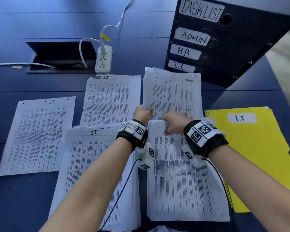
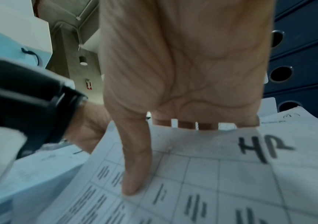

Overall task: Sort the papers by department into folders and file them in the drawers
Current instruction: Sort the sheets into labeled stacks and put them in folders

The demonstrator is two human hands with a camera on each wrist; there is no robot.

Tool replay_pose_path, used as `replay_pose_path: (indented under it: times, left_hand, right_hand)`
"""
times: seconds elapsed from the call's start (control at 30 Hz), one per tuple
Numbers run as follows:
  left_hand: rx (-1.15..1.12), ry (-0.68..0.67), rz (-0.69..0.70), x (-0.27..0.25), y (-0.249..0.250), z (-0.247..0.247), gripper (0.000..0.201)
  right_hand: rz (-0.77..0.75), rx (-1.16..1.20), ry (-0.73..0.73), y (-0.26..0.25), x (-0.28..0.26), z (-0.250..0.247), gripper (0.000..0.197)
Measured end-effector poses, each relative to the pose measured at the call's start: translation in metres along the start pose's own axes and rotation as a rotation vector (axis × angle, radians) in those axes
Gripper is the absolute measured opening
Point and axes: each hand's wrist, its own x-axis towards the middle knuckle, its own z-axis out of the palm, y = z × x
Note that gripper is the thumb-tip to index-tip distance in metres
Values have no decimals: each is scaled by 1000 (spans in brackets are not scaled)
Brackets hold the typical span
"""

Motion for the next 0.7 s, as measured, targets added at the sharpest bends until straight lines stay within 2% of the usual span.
replay_pose_path:
  times: [0.07, 0.13, 0.2, 0.3, 0.4, 0.57, 0.7]
  left_hand:
    - [14, -43, 14, 5, -2, 2, 29]
    - [58, -99, 48, 5, -2, 2, 29]
    - [106, -118, 87, -5, 6, -4, 35]
    - [212, -82, 154, -14, 12, -21, 47]
    - [271, -51, 205, -20, 15, -49, 50]
    - [281, 50, 317, -33, 17, -99, 36]
    - [363, 95, 358, -36, 7, -139, 25]
  right_hand:
    - [0, -55, 12, 0, 2, 5, 26]
    - [8, -117, 27, 1, 4, 10, 49]
    - [21, -111, 58, 2, 4, 14, 59]
    - [43, -105, 99, 1, 2, 17, 57]
    - [55, -156, 141, -9, -4, 13, 53]
    - [-43, -105, 255, -47, -11, 9, 43]
    - [-145, -68, 235, -90, -15, 18, 39]
